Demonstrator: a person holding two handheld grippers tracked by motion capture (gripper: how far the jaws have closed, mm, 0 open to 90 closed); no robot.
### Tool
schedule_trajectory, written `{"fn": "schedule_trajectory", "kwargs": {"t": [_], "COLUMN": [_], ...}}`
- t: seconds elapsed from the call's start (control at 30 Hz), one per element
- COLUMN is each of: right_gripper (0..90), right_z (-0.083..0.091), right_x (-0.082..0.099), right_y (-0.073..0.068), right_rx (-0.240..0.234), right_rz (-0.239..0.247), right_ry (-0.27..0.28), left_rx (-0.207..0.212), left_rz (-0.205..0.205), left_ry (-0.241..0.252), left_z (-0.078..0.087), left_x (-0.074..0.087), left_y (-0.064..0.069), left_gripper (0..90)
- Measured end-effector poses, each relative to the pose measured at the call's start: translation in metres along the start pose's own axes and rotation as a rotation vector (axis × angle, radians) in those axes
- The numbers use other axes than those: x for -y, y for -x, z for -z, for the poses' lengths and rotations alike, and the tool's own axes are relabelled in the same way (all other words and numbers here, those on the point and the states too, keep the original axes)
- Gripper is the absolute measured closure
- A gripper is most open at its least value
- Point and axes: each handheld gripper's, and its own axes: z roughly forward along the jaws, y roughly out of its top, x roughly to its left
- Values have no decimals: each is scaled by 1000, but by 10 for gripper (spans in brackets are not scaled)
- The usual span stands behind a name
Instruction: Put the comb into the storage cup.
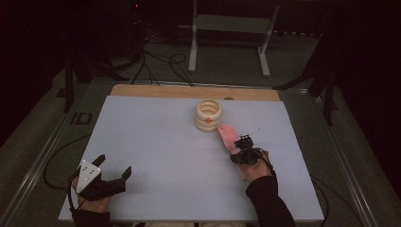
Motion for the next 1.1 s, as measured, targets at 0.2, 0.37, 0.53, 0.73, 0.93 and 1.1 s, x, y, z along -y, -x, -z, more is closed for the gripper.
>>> {"fn": "schedule_trajectory", "kwargs": {"t": [0.2, 0.37, 0.53, 0.73, 0.93, 1.1], "right_gripper": [702, 702, 702, 702, 702, 702], "right_z": [7, 13, 21, 27, 33, 36], "right_x": [4, 9, 12, 16, 20, 23], "right_y": [-3, -3, -5, -6, -6, -7], "right_rx": [-8, -13, -30, -29, -40, -43], "right_rz": [41, 71, 103, 143, 177, 198], "right_ry": [44, 90, 145, 183, 231, 257], "left_rx": [-1, -3, -2, -3, -6, -6], "left_rz": [1, 0, -9, -11, -11, -16], "left_ry": [-2, -9, -16, -24, -34, -40], "left_z": [0, -1, -3, -3, -4, -5], "left_x": [0, 1, 1, 1, 1, 1], "left_y": [0, 0, 1, 2, 2, 2], "left_gripper": [3, 3, 3, 3, 3, 3]}}
